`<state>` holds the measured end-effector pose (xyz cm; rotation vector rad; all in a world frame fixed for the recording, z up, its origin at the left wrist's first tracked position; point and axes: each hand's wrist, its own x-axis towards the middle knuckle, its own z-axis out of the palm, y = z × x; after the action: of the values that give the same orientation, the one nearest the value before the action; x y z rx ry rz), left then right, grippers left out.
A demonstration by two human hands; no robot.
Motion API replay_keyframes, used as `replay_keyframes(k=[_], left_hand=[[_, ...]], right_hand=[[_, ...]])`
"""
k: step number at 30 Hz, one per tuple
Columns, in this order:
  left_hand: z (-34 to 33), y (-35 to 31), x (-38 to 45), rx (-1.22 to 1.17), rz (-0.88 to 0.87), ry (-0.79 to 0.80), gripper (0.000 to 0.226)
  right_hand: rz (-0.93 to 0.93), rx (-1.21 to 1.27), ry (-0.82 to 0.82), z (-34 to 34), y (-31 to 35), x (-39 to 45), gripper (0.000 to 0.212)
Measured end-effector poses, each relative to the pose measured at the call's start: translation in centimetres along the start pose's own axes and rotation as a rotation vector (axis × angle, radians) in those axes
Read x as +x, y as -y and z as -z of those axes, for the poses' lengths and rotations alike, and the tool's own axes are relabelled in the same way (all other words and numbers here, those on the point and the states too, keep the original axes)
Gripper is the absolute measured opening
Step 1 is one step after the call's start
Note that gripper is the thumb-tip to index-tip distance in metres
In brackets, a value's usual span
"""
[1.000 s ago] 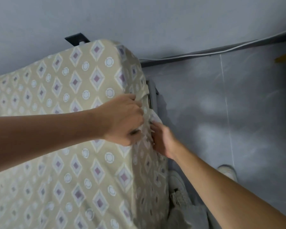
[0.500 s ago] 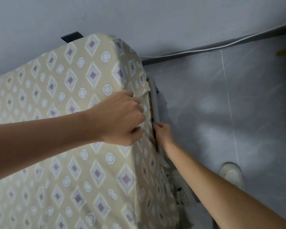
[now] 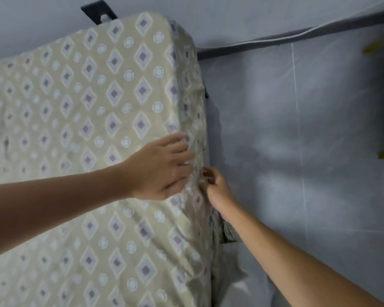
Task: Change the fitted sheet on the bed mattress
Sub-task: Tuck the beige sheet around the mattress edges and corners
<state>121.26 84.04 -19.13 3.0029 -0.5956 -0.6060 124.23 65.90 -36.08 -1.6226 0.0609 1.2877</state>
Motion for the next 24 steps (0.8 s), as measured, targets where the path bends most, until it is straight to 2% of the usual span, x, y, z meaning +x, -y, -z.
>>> replay_keyframes(k=[5,8,11,16,19,21,24], left_hand=[[-3.9,-7.2,-1.7,-0.13,-0.018,-0.014,0.039],[-4.8,-7.7,-1.1,-0.066,-0.014,-0.004,0.044],[-4.8,-7.6,-0.7,0.013,-0.045,0.042,0.049],[-1.9,-8.6,-0.9,0.117,-0.04,0.149,0.052],[0.8,-9.4,-2.2,0.118,-0.014,0.163,0.045],[2.3,-9.6,-2.9,0.12,-0.011,0.153,0.041],[3.5,-9.7,-4.0,0.105,0.014,0.126,0.04]], right_hand=[[-0.14,0.144,0.045,0.8,-3.8,-2.7,0.024],[-0.176,0.122,0.1,1.6,-5.6,-4.2,0.03],[-0.083,0.151,0.123,1.7,-5.8,-5.7,0.035],[-0.131,0.299,0.142,0.1,-6.0,-7.1,0.023],[-0.325,0.543,0.308,-0.4,-5.4,-7.6,0.048],[-0.372,0.615,0.401,-1.1,-5.2,-7.6,0.063],[-0.433,0.592,0.429,-3.5,-5.5,-6.8,0.06]])
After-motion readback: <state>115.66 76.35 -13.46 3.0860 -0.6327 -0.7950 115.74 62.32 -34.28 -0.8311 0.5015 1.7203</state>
